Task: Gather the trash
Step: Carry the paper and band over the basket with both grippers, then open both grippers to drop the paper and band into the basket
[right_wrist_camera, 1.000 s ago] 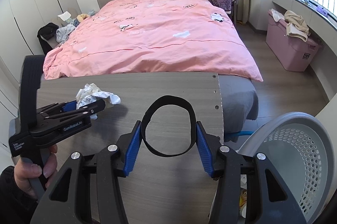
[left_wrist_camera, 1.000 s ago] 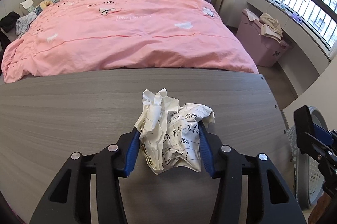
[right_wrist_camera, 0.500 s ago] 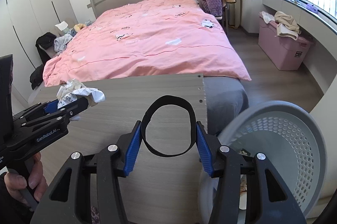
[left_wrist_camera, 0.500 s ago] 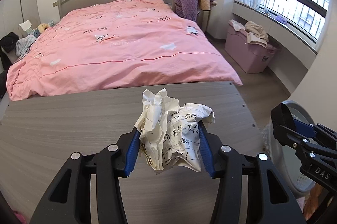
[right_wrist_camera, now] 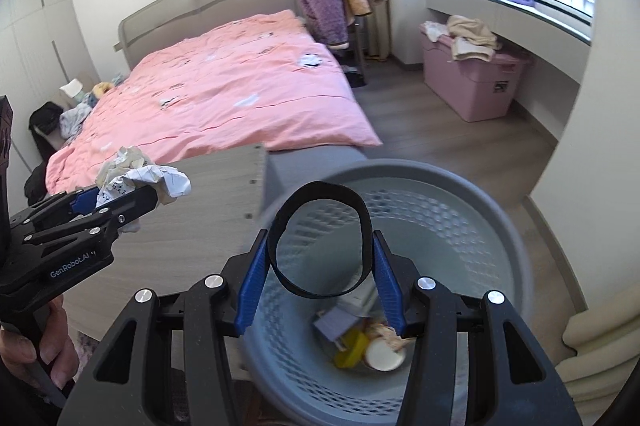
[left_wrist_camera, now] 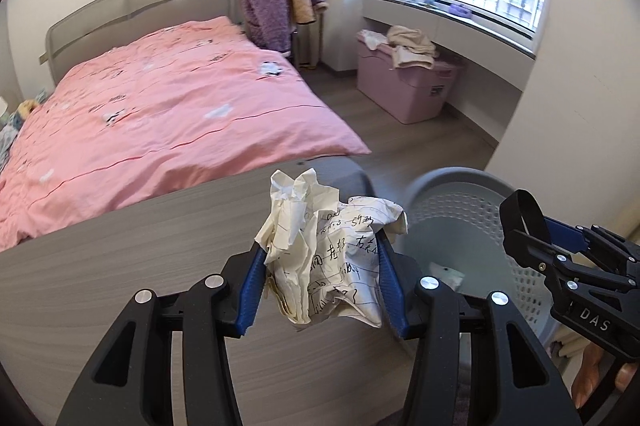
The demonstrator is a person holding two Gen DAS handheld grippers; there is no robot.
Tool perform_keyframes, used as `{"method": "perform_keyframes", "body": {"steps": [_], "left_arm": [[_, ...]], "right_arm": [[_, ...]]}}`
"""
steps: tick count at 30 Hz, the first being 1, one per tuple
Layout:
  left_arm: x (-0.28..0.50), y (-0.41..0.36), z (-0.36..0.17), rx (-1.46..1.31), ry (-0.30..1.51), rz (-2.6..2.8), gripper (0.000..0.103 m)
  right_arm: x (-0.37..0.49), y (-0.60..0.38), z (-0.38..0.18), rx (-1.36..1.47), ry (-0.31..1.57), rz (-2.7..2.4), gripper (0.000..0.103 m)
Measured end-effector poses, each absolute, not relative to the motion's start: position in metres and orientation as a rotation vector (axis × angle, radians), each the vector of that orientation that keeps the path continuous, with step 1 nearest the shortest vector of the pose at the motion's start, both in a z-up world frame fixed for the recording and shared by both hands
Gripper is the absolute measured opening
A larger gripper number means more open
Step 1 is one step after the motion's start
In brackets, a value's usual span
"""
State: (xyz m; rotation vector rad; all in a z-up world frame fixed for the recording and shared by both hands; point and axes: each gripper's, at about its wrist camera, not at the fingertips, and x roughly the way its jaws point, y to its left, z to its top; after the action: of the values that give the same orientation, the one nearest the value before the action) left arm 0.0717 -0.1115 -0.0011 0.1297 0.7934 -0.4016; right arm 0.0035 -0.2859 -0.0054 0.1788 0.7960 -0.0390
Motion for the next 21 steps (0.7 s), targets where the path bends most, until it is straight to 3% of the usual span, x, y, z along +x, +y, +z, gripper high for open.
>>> {"method": "perform_keyframes", "body": {"steps": [8,21], "left_arm": [[0.059,-0.175,-0.012,0.176,0.823,-0.496,0.049],[0.06,-0.214,-0.031,0.23,0.858,-0.524,0.05]], "right_arm": [[-0.024,-0.345,-0.018,0.227,0.803,-0.133,0.049],[-0.028,-0.373,-0.039,0.286,0.831,-0.143,0.049]]}}
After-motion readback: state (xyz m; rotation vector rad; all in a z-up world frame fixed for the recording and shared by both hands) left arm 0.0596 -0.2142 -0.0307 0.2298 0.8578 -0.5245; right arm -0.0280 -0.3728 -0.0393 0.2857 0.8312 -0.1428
